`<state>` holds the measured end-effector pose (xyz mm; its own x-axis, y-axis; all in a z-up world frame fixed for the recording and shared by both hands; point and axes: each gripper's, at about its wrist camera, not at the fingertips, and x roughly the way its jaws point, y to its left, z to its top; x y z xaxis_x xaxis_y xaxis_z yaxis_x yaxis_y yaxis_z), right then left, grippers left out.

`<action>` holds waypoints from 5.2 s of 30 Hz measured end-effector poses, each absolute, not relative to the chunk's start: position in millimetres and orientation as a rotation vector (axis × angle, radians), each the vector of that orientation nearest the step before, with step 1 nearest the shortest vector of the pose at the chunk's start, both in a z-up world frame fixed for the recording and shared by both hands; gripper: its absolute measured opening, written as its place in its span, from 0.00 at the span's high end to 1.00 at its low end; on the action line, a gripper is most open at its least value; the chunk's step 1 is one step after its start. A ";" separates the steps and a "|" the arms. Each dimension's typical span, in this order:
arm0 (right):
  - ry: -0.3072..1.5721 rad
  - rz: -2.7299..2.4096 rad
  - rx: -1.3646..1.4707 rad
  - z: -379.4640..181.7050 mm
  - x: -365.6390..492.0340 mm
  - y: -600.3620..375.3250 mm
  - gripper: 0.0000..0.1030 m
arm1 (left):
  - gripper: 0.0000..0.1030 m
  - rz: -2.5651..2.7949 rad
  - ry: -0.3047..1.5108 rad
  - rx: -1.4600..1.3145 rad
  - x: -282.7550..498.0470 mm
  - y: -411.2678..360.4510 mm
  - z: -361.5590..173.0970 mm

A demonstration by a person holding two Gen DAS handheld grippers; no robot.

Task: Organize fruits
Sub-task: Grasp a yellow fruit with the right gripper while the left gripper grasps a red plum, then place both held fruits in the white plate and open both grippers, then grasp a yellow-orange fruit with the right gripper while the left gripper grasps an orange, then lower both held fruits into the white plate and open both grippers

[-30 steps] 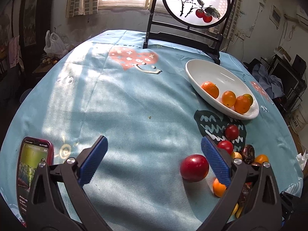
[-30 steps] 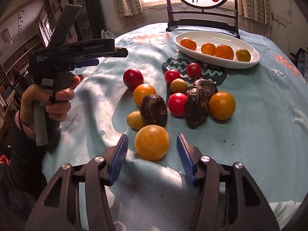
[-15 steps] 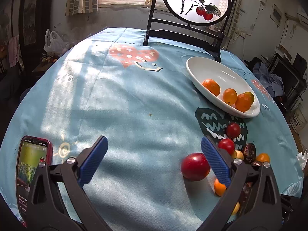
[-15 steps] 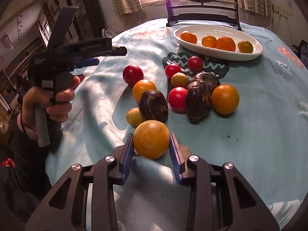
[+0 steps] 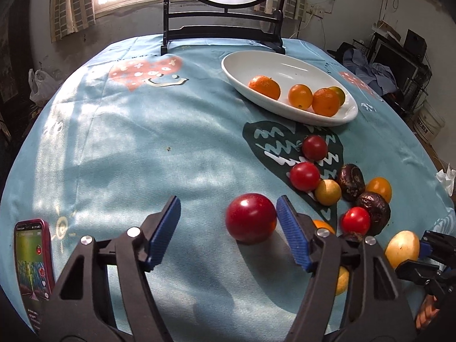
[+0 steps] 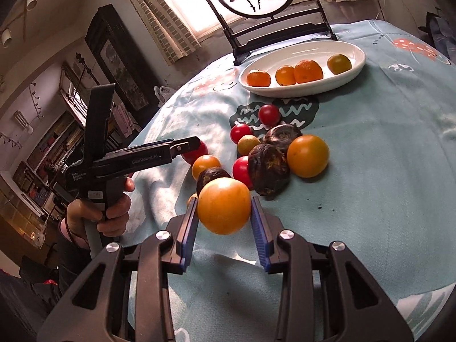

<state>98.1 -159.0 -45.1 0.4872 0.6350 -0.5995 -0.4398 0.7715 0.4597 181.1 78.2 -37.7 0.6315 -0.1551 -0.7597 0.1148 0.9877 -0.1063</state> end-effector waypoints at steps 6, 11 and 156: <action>0.837 0.674 0.278 -46.7 99.8 -161.1 0.64 | 0.47 -0.238 0.911 -0.078 183.3 71.7 -43.8; 0.829 0.681 0.284 -46.2 99.8 -161.8 0.64 | 0.57 -0.282 0.923 -0.061 183.1 62.5 -46.5; 0.926 0.647 0.252 -45.5 204.6 -216.7 0.58 | 0.66 -0.509 0.913 -0.107 184.2 52.4 -37.9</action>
